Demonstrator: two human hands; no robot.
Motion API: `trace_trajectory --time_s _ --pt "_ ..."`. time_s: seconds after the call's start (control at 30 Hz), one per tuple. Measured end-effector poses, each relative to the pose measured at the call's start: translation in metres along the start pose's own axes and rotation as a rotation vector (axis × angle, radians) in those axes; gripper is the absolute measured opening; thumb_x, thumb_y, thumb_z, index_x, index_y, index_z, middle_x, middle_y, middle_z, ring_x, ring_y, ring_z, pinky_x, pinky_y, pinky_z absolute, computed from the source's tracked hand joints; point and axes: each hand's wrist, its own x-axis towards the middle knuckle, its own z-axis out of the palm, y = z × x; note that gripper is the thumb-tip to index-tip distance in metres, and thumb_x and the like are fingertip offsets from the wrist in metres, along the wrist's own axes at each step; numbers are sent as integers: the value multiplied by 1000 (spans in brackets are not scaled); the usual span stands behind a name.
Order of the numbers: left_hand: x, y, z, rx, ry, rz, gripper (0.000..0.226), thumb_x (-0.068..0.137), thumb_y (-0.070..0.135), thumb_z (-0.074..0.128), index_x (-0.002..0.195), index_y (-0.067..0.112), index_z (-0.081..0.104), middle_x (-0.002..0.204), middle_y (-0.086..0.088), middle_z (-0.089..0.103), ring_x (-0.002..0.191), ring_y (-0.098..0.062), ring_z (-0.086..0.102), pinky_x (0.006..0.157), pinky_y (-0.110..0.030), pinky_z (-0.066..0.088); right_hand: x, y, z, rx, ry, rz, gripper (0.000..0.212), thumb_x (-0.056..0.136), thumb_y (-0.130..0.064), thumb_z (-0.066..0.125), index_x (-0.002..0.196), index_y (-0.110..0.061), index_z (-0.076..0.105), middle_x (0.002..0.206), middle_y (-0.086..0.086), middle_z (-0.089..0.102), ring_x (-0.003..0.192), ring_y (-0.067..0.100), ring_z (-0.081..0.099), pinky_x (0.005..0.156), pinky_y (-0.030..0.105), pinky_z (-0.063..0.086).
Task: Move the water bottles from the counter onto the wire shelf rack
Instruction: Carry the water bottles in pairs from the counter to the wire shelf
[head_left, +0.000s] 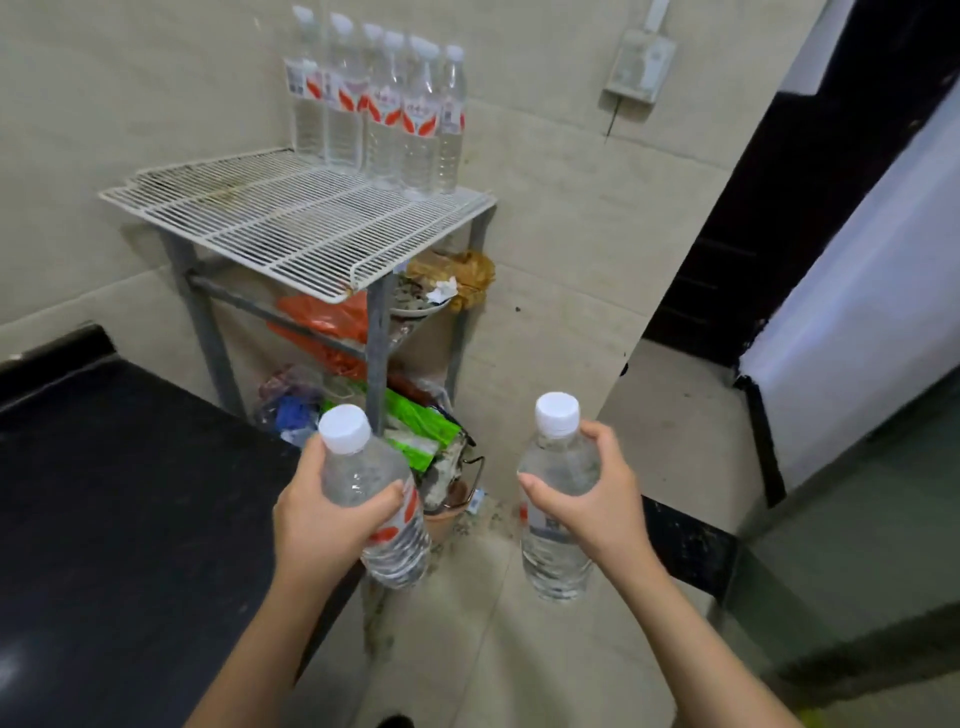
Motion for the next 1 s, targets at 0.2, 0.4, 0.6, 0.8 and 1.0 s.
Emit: trace_trajectory --time_s 0.2,0.4,0.6,0.8,1.0 --pt "72 24 55 31 -18 106 50 42 51 63 89 47 49 91 11 62 94 -20 59 87 -48 51 82 15 -2 46 17 -20 52 59 -29 82 88 -45 42 89 -26 52 85 -22 49 67 4 40" --pt "124 52 106 -17 -39 185 51 43 48 67 86 66 46 97 22 59 97 -12 60 89 -49 51 161 45 -16 157 26 -39 52 58 -29 84 92 -40 48 94 -18 59 83 -8 59 66 14 42" --pt "182 104 139 -117 123 371 52 47 32 76 86 58 53 90 23 68 86 4 65 69 -17 54 272 33 -27 193 -61 -246 53 54 -27 85 88 -41 48 90 -21 57 77 -16 56 64 13 41" --pt "237 176 124 -153 417 503 44 53 25 74 87 44 54 83 19 71 79 0 68 62 -16 53 367 -31 -10 335 -196 -556 56 52 -31 83 95 -30 48 90 -20 55 78 -13 56 65 1 42" --pt "276 203 84 92 626 466 44 57 24 74 92 38 52 91 10 66 83 -5 66 79 -32 55 428 -77 37 427 -458 -601 63 58 -39 78 110 -21 48 104 -7 60 95 8 61 78 19 51"
